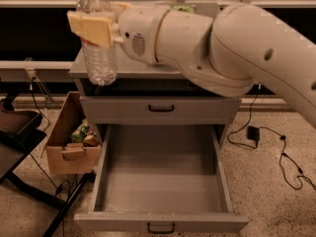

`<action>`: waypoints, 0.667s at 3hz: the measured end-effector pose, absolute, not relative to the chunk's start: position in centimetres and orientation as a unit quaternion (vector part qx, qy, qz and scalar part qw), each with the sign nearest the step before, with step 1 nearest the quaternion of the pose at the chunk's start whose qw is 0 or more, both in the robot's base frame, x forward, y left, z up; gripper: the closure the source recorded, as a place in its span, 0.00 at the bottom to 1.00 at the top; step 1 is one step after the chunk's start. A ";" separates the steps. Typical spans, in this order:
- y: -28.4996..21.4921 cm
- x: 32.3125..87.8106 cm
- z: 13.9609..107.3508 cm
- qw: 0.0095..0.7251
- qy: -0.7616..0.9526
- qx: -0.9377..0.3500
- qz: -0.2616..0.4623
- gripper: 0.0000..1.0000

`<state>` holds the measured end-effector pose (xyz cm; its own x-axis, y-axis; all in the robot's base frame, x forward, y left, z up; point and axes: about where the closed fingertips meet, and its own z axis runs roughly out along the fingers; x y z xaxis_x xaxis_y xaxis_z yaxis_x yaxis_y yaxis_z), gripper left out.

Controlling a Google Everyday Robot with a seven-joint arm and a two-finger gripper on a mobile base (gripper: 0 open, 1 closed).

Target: Pick water bottle from middle drawer and place on counter

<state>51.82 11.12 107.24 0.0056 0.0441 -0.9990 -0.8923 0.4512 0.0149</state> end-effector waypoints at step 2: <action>9.6 60.1 117.3 0.674 0.590 -0.324 0.303 1.00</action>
Offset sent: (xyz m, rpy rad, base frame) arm 0.2589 -0.0201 0.1018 -0.0082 0.1202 -0.3305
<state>60.07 9.58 117.26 0.1191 0.0253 -0.9926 -0.7917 0.6057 -0.0796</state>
